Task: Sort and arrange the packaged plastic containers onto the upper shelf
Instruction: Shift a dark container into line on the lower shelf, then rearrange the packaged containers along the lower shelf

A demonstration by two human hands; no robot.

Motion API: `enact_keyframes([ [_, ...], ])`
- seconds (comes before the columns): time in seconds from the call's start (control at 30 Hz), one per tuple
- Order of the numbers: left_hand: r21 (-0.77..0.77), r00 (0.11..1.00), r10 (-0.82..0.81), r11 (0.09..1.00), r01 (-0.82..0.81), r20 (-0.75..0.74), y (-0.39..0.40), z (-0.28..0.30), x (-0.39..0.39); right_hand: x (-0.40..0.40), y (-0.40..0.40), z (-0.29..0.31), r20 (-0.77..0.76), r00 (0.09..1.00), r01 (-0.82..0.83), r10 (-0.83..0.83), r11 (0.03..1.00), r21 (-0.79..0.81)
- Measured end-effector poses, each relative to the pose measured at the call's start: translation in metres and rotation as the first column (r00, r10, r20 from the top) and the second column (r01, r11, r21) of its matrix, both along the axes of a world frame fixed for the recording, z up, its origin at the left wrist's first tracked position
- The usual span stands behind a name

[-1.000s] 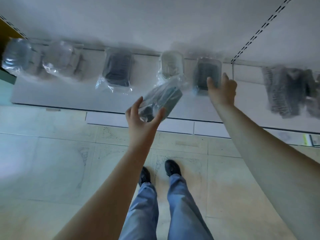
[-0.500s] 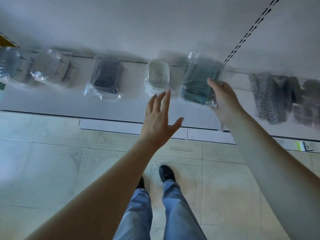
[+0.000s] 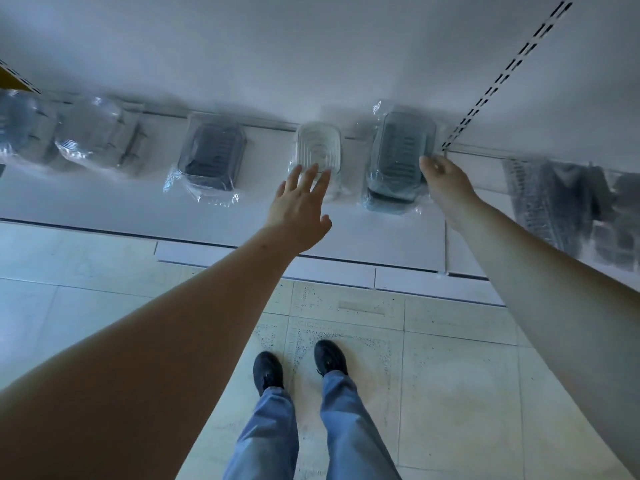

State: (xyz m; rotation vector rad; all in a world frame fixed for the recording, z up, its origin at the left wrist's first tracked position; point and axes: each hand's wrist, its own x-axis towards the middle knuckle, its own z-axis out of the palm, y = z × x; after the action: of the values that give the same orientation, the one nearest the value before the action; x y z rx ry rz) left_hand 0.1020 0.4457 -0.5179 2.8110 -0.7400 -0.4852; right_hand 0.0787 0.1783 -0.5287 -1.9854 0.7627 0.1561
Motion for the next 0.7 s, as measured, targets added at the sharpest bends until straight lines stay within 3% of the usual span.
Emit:
enact_keyframes([
  [0.07, -0.02, 1.0, 0.012, 1.0, -0.012, 0.006, 0.002, 0.004, -0.006, -0.003, 0.004, 0.008, -0.023, 0.999, -0.026, 0.024, 0.997, -0.077],
  [0.13, -0.05, 0.999, 0.037, 0.998, -0.037, -0.007, 0.003, 0.014, -0.02, -0.007, 0.011, 0.023, -0.009, 0.999, -0.05, 0.049, 0.96, -0.277],
  [0.2, -0.088, 0.996, 0.081, 0.993, -0.083, -0.035, 0.004, 0.029, -0.041, -0.012, 0.027, 0.046, 0.095, 0.988, -0.07, 0.122, 0.9, -0.43],
  [0.27, -0.144, 0.989, 0.127, 0.98, -0.136, -0.071, 0.004, 0.047, -0.067, -0.02, 0.048, 0.074, 0.188, 0.954, -0.12, 0.235, 0.87, -0.479],
  [0.5, -0.326, 0.978, 0.204, 0.923, -0.205, -0.039, 0.009, 0.138, -0.15, -0.09, 0.112, 0.2, 0.419, 0.71, -0.248, 0.566, 0.757, -0.604],
  [0.63, -0.429, 0.986, 0.16, 0.894, -0.13, 0.034, 0.013, 0.19, -0.18, -0.145, 0.121, 0.278, 0.483, 0.544, -0.199, 0.686, 0.664, -0.72],
  [0.7, -0.476, 0.99, 0.112, 0.877, -0.059, 0.084, 0.012, 0.212, -0.191, -0.172, 0.117, 0.312, 0.494, 0.505, -0.137, 0.707, 0.631, -0.763],
])
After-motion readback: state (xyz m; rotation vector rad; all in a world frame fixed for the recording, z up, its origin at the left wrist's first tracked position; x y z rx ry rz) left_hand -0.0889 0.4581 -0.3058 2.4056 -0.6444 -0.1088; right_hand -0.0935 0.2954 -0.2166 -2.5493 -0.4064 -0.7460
